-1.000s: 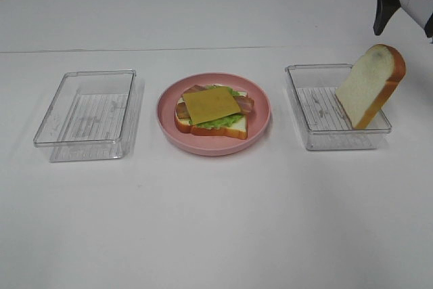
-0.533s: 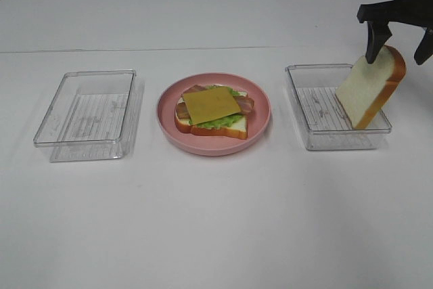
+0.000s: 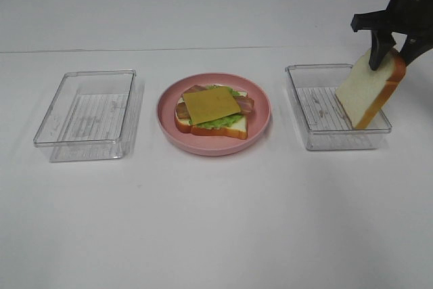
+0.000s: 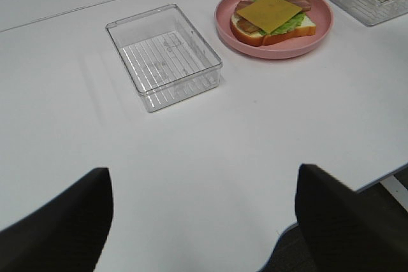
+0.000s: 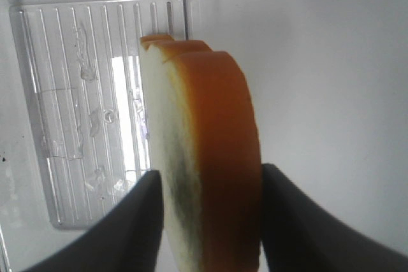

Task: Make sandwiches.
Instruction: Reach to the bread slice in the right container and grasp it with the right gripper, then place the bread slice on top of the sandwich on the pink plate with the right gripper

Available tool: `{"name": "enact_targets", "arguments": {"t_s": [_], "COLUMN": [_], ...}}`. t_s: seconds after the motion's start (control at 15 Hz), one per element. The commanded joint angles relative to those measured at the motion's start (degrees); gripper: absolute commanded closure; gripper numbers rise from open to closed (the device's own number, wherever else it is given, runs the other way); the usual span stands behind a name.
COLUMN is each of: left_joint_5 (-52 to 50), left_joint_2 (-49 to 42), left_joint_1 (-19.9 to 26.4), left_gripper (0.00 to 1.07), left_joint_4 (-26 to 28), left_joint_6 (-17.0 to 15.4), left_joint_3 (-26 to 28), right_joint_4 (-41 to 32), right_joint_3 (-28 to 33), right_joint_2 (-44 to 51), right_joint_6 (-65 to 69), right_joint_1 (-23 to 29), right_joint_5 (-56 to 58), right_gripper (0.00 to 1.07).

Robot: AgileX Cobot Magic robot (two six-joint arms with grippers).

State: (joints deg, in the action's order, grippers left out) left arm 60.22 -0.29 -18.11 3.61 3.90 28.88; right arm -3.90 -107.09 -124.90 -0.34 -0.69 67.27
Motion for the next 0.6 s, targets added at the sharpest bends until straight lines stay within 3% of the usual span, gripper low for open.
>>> {"name": "enact_targets", "arguments": {"t_s": [0.07, 0.2, 0.4, 0.6], "left_joint_5": [-0.23, -0.23, -0.23, -0.23], "left_joint_2": [-1.38, -1.38, -1.38, -1.38], "left_joint_1": [0.23, 0.23, 0.23, 0.23], "left_gripper": [0.31, 0.31, 0.31, 0.31], "left_joint_4": [0.46, 0.46, 0.46, 0.46], "left_joint_6": [0.06, 0.06, 0.06, 0.06], "left_joint_3": [-0.34, -0.34, -0.34, -0.34], "right_joint_4": [-0.11, -0.63, -3.21, -10.26], "right_joint_3": [0.40, 0.40, 0.23, 0.11], "right_joint_2": [-0.29, 0.17, 3.27, 7.33], "right_joint_6": [-1.03, -1.03, -0.97, -1.72], "right_joint_1": [-0.06, -0.06, 0.00, 0.00], "right_joint_5": [0.57, 1.60, 1.78, 2.64], "right_gripper": [0.91, 1.07, 1.07, 1.07]}}
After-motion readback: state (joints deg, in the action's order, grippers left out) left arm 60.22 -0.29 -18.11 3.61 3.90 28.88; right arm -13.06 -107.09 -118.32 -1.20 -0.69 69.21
